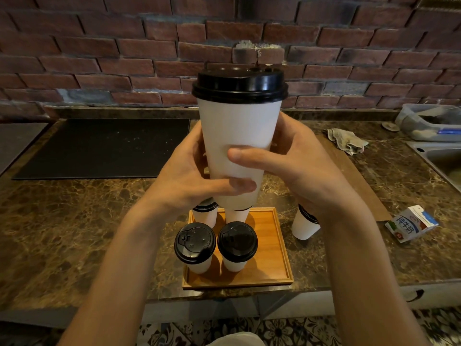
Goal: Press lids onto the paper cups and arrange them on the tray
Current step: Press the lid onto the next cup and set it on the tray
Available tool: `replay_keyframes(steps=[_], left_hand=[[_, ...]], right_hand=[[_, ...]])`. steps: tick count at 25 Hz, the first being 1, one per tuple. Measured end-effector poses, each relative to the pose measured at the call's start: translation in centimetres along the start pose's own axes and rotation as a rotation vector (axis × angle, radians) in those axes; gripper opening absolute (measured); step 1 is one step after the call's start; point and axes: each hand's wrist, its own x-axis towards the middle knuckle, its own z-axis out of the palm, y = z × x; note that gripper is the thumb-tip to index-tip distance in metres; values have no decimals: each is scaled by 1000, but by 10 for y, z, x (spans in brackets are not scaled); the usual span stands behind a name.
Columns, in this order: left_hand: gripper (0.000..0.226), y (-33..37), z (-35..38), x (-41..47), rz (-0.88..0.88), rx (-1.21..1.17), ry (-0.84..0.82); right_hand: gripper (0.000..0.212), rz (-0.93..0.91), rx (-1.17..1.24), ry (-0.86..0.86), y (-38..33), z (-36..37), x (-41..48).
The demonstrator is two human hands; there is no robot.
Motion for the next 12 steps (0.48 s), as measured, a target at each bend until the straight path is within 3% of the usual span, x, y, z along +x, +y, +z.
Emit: replay_keyframes(steps=[4,12], left_hand=[[94,0,5,4,24,15,85],[87,-7,9,8,3,39,184]], right_hand=[[72,-19,-73,101,-1,7,2],[81,-3,-199,292,9,27,7]])
